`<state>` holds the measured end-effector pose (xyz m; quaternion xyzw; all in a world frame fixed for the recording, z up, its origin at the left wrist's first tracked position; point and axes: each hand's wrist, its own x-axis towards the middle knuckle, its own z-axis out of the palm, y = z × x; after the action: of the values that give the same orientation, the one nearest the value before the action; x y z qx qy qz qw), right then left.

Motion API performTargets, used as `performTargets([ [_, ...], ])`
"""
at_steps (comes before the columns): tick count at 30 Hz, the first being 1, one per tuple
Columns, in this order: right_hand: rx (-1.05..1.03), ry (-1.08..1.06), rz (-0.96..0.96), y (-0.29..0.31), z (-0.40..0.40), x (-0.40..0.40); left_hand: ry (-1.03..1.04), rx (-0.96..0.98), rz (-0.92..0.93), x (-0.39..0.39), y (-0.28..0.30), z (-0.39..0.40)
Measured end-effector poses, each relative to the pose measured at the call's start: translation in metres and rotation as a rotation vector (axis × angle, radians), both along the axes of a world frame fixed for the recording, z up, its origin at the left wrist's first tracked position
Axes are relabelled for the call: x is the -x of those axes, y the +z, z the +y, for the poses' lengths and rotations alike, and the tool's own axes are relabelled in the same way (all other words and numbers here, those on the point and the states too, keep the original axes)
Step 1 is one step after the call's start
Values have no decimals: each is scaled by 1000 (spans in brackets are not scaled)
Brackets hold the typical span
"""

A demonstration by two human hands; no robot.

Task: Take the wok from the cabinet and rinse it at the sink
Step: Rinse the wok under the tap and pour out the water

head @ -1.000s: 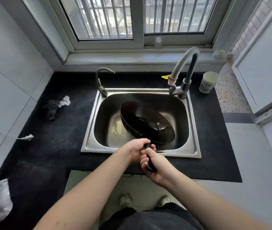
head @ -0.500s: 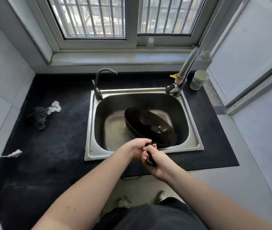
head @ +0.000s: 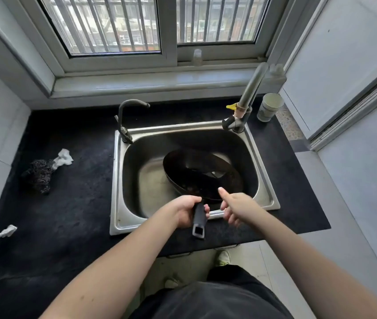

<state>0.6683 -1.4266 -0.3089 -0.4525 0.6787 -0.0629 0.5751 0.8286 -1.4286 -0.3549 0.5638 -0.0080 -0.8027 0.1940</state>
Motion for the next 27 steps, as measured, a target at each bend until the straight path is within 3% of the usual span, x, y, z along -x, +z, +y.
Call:
performTargets([
  [5,217,-53,42,-20,-59,48,67,-78,-45,11,-4,-5],
  [12,531,29,65,-29,-152,67,123,-125,-53,24,-6,-17],
  [21,607,248,77,-26,-241,56,127,-99,-119,28,3,8],
  [27,659,329,108,-32,-251,54,150,-39,-34,24,16,26],
])
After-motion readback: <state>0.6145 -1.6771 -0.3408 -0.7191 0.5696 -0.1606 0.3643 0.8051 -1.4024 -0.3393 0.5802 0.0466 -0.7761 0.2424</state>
